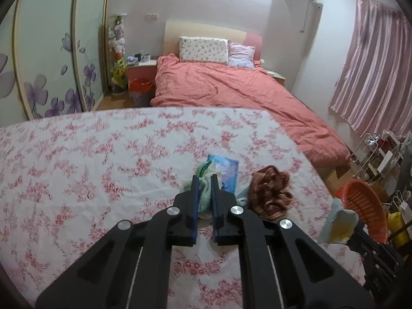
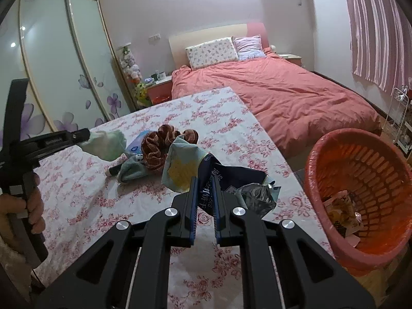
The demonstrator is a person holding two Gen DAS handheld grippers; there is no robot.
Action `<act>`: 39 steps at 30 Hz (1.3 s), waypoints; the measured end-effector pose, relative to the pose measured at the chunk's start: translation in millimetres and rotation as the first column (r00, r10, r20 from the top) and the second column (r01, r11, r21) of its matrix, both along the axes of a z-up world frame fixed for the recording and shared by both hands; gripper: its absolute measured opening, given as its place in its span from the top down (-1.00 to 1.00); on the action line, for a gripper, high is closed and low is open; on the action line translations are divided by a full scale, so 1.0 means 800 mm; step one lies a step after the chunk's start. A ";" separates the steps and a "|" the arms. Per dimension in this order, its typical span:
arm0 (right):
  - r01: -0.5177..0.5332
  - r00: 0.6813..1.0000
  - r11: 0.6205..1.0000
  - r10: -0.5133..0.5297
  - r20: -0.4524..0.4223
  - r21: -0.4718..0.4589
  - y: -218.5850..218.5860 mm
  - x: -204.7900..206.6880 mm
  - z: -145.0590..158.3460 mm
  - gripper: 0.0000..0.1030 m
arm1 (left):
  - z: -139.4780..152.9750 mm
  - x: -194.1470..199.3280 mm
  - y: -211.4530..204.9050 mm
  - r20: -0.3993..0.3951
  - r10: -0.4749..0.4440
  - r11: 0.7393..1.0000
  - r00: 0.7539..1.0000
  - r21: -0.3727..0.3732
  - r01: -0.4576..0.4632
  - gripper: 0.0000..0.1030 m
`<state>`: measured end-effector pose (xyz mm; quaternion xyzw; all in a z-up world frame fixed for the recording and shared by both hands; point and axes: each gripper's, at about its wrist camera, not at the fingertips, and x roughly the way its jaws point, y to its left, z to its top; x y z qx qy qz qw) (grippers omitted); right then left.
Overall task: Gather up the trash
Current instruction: 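Grasp the crumpled snack wrappers with the right tool while the left tool grasps the green cloth, then carry the wrappers with the right tool while the left tool carries the cloth, releasing both into the basket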
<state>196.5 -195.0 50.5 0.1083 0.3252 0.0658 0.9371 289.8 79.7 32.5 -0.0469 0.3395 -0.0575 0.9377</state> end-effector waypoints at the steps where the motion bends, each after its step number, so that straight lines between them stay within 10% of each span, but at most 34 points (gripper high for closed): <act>1: 0.004 1.000 1.000 -0.004 0.006 0.001 -0.001 -0.002 0.003 0.80 | 0.004 -0.003 -0.001 0.007 -0.005 1.000 1.000 0.000 0.005 0.82; 16: 0.122 0.988 0.993 -0.121 0.097 0.002 -0.054 -0.036 0.039 0.80 | 0.059 -0.065 -0.083 0.091 -0.194 0.979 0.977 -0.053 0.199 0.82; 39: 0.404 0.907 0.913 -0.408 0.104 0.056 -0.200 -0.062 0.016 0.80 | 0.041 -0.092 -0.309 0.063 -0.522 0.841 0.851 -0.131 0.526 0.82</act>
